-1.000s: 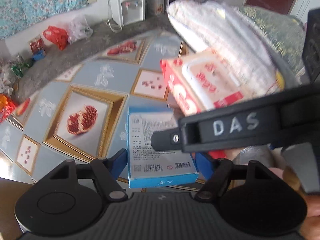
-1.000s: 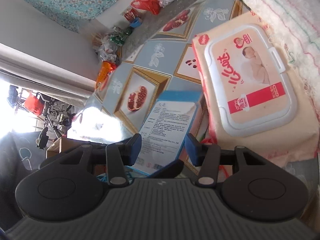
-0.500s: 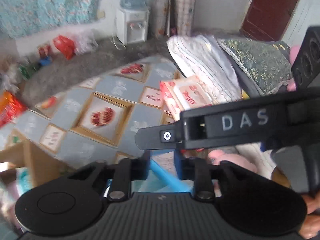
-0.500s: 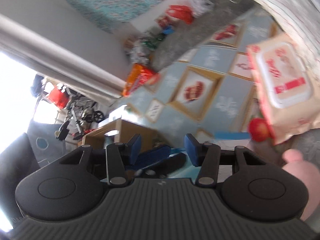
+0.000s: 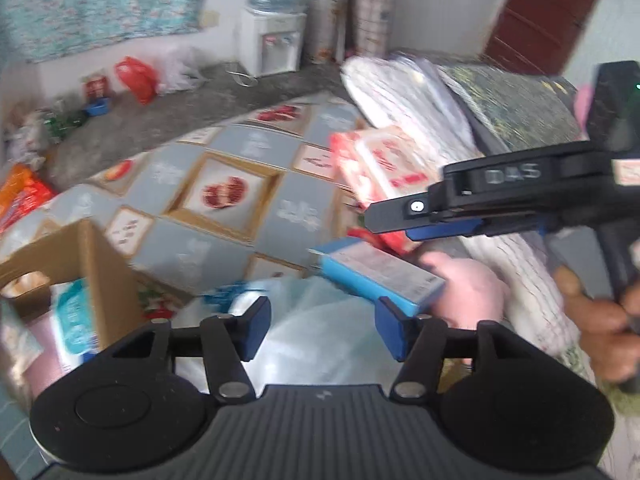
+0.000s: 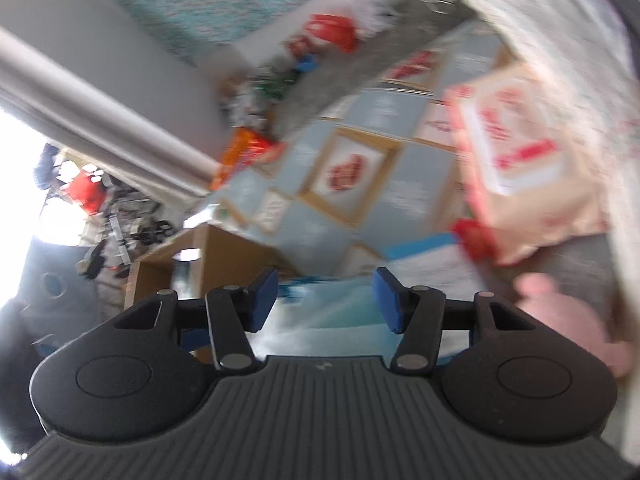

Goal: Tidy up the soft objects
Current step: 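Carry the medicine box into the cardboard box and open the right gripper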

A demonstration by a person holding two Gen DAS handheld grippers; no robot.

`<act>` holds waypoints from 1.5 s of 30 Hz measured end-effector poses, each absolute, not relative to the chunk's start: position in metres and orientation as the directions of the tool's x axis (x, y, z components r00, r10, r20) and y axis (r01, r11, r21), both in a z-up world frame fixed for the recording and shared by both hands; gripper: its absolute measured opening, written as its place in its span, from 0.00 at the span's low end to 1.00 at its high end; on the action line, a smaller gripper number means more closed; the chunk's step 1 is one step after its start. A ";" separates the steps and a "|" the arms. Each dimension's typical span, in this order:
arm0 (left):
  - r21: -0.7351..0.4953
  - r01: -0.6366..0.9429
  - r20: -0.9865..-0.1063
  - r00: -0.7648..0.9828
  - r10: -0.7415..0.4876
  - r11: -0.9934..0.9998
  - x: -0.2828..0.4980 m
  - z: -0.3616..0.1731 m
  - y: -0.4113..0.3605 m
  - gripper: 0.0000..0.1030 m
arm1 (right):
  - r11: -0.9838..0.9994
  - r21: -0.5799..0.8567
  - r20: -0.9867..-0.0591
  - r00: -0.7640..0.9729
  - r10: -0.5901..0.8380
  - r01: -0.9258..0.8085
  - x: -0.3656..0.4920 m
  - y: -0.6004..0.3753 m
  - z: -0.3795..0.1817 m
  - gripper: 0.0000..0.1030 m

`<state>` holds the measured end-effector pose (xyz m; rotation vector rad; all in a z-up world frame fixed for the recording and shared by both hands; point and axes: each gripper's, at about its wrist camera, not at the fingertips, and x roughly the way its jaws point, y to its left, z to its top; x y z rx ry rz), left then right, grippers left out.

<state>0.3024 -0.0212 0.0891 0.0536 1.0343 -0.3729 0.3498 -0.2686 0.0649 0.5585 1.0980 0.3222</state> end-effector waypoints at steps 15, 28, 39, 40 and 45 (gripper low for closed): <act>-0.306 0.331 -0.886 0.243 -0.394 0.892 0.340 0.019 -0.077 0.61 | 0.847 0.506 -0.855 0.223 0.468 0.163 0.380 -0.303 -0.029 0.66; -0.321 0.321 -0.879 0.250 -0.406 0.891 0.353 0.004 -0.077 0.56 | 0.855 0.515 -0.841 0.226 0.491 0.062 0.391 -0.279 -0.026 0.55; -0.331 0.326 -0.834 0.337 -0.436 0.886 0.339 0.035 -0.063 0.54 | 0.808 0.586 -0.777 0.322 0.540 0.061 0.373 -0.298 0.004 0.43; -0.331 0.325 -0.829 0.348 -0.437 0.886 0.336 0.040 -0.062 0.54 | 0.806 0.589 -0.773 0.331 0.541 0.057 0.371 -0.298 0.010 0.44; -0.332 0.313 -0.805 0.398 -0.440 0.890 0.319 0.062 -0.050 0.54 | 0.787 0.616 -0.744 0.357 0.565 0.038 0.354 -0.294 0.032 0.44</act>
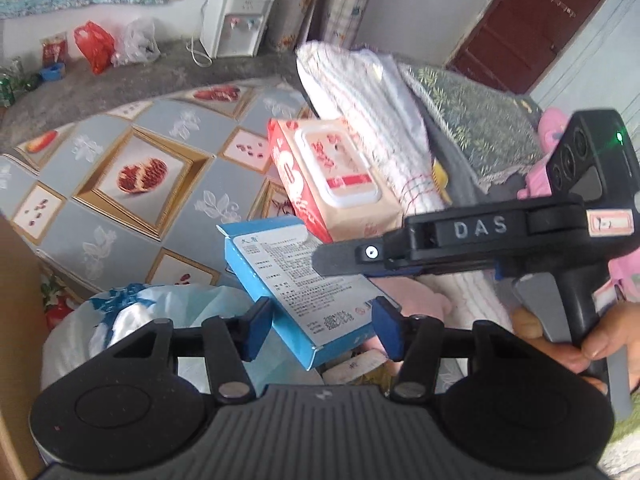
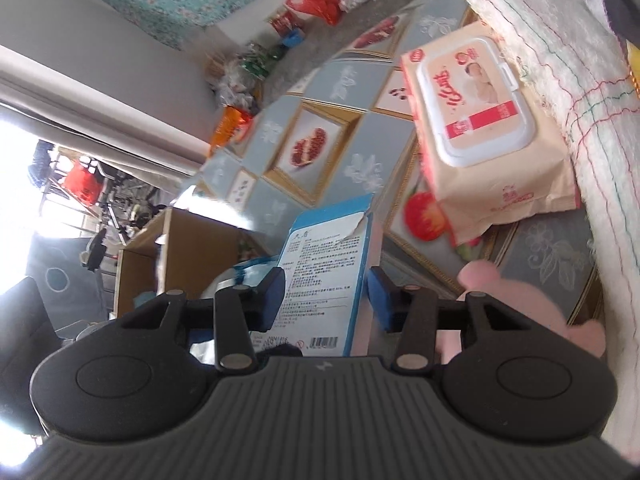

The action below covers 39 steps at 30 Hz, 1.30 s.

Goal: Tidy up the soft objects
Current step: 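Carry the medicine box into the cardboard box and open the right gripper, then move the right gripper back to the pile onto the pink plush pig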

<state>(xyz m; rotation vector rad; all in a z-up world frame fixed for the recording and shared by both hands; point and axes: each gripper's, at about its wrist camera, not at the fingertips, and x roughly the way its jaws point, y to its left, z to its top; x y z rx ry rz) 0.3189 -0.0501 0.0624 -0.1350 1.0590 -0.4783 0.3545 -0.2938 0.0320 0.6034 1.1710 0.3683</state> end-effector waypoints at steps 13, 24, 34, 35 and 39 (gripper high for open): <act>-0.335 0.205 -0.729 0.562 -0.390 0.920 0.235 0.127 0.054 0.53 | 0.695 0.706 -0.619 0.357 0.700 -0.138 0.308 -0.202 0.105 0.45; -0.304 -0.060 -0.732 0.653 -0.193 0.951 0.165 0.125 0.200 0.53 | 0.623 0.722 -0.606 0.160 0.779 -0.300 0.297 -0.026 0.096 0.46; -0.213 -0.193 -0.842 0.534 -0.080 0.958 0.178 0.039 0.262 0.53 | 0.721 0.603 -0.749 0.067 0.659 -0.341 0.299 0.061 0.032 0.46; -0.228 -0.193 -0.840 0.535 -0.092 0.954 0.177 0.037 0.264 0.53 | 0.720 0.601 -0.750 0.069 0.658 -0.347 0.297 0.060 0.033 0.46; -0.215 -0.180 -0.836 0.543 -0.086 0.960 0.176 0.041 0.268 0.53 | 0.710 0.600 -0.734 0.099 0.672 -0.370 0.293 0.046 0.046 0.47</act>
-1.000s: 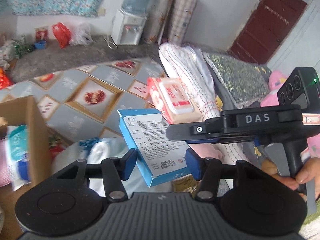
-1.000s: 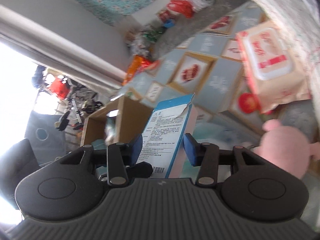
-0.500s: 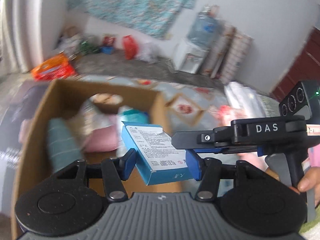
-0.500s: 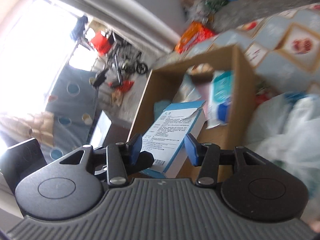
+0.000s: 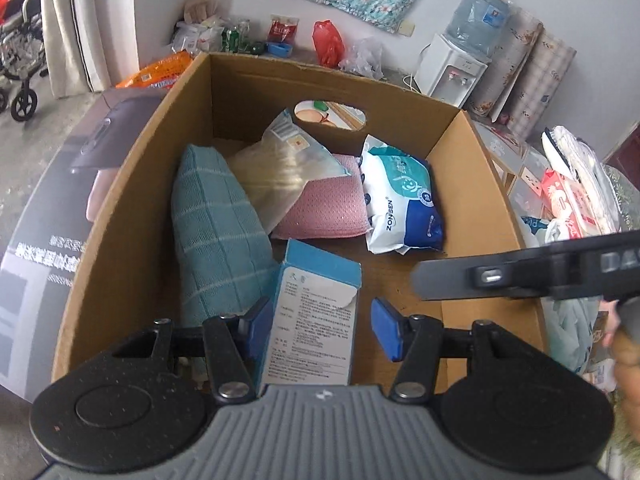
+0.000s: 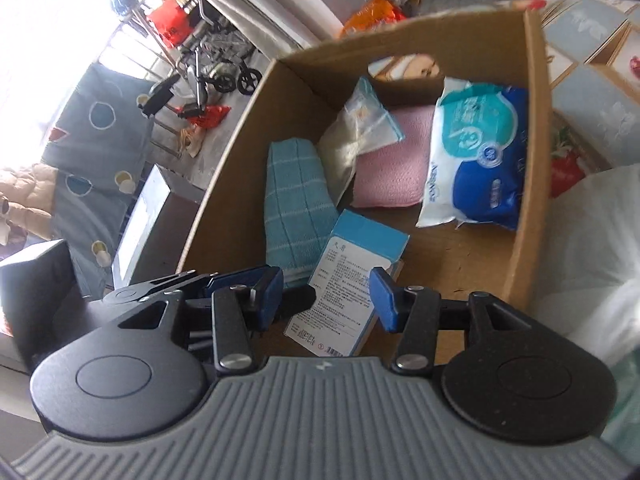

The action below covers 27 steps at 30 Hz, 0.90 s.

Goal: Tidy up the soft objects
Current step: 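Move the right gripper back to the pile onto the pink plush pig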

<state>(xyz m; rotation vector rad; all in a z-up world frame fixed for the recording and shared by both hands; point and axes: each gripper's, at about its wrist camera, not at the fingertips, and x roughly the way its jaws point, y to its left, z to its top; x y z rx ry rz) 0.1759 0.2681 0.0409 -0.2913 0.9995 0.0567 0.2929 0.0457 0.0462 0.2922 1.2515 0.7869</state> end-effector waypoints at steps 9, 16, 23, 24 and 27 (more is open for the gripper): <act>-0.257 -0.150 -0.811 0.571 -0.128 0.955 0.160 0.051 0.254 0.57 | 0.672 0.601 -0.672 0.182 0.718 -0.432 0.262 -0.024 0.080 0.50; -0.221 -0.055 -0.746 0.653 -0.133 0.974 0.133 0.085 0.212 0.75 | 0.721 0.531 -0.632 0.359 0.687 -0.446 0.234 -0.111 0.115 0.55; -0.214 0.117 -0.610 0.760 -0.226 0.970 0.094 0.113 0.136 0.91 | 0.784 0.509 -0.580 0.531 0.618 -0.357 0.212 -0.213 0.135 0.67; -0.214 0.136 -0.595 0.768 -0.240 0.967 0.089 0.114 0.123 0.93 | 0.791 0.507 -0.578 0.545 0.607 -0.343 0.208 -0.227 0.133 0.68; -0.201 0.208 -0.561 0.776 -0.287 0.957 0.077 0.111 0.078 0.93 | 0.811 0.500 -0.590 0.565 0.576 -0.304 0.198 -0.259 0.121 0.69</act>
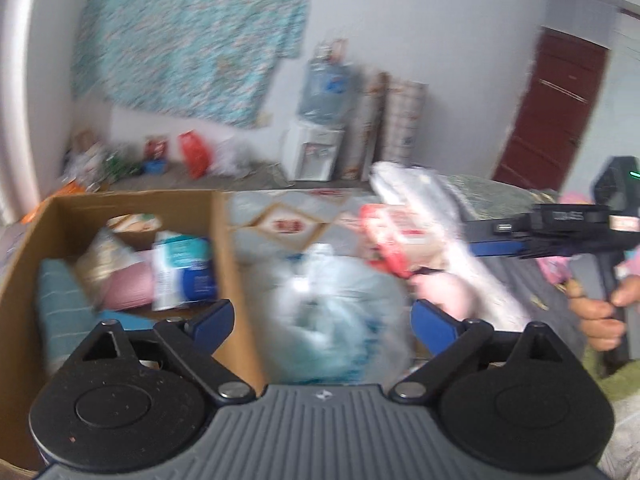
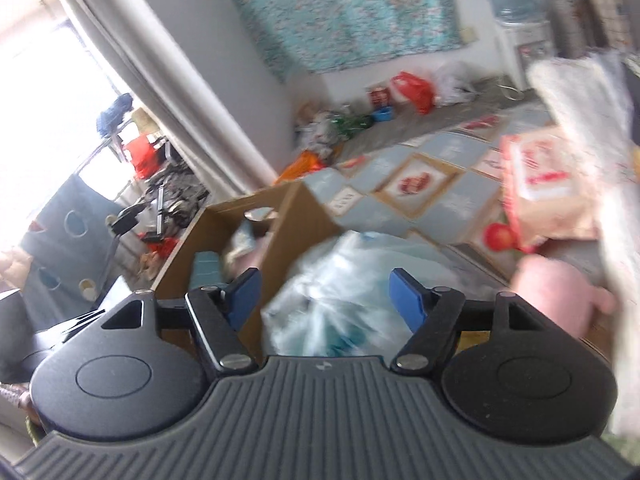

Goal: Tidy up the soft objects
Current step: 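Move the right gripper back to the pile onto the pink plush pig, then close the right gripper on the pink plush pig and lift it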

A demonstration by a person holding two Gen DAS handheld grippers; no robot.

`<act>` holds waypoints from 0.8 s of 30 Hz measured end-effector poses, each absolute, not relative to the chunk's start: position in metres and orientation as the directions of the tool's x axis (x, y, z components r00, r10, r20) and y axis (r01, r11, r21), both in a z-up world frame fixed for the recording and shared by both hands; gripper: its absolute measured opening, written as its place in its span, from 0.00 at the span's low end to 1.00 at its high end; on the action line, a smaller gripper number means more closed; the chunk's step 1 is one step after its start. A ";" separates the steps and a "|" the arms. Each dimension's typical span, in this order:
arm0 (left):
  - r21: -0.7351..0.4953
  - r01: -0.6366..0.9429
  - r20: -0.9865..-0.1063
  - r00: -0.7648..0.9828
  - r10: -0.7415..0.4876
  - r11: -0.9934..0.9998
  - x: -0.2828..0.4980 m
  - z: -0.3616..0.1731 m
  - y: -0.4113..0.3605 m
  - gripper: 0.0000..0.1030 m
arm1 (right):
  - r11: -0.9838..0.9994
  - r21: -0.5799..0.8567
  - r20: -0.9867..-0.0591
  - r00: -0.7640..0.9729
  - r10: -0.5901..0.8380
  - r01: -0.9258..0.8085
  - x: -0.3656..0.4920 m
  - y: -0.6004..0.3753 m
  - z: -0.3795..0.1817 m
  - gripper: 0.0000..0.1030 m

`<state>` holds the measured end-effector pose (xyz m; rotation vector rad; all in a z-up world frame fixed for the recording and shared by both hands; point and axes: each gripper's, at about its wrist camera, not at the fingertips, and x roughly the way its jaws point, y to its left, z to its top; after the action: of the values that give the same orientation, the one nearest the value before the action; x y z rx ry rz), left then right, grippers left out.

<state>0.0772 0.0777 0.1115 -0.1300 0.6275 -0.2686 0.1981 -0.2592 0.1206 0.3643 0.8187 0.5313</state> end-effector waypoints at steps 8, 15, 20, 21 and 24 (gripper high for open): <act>-0.188 0.334 -0.533 0.756 -0.381 0.924 0.073 0.081 -0.023 0.94 | 0.852 0.474 -0.624 0.598 0.503 -0.222 0.176 -0.310 0.083 0.69; -0.097 0.432 -0.498 0.759 -0.419 0.897 0.097 0.051 -0.083 0.91 | 0.893 0.435 -0.692 0.593 0.412 -0.113 0.188 -0.331 0.057 0.71; -0.006 0.491 -0.537 0.733 -0.417 0.871 0.137 0.030 -0.119 0.88 | 0.894 0.447 -0.714 0.595 0.369 -0.017 0.212 -0.353 0.046 0.73; 0.009 0.495 -0.554 0.726 -0.408 0.869 0.146 0.025 -0.125 0.88 | 0.894 0.449 -0.719 0.596 0.358 0.005 0.217 -0.358 0.043 0.73; 0.049 0.535 -0.594 0.695 -0.406 0.843 0.169 0.013 -0.141 0.87 | 0.876 0.479 -0.733 0.577 0.360 0.062 0.234 -0.373 0.031 0.73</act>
<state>0.1687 -0.1413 0.0135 0.2256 0.6052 -0.5301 0.2343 -0.3725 0.0313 0.4911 0.9485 0.1823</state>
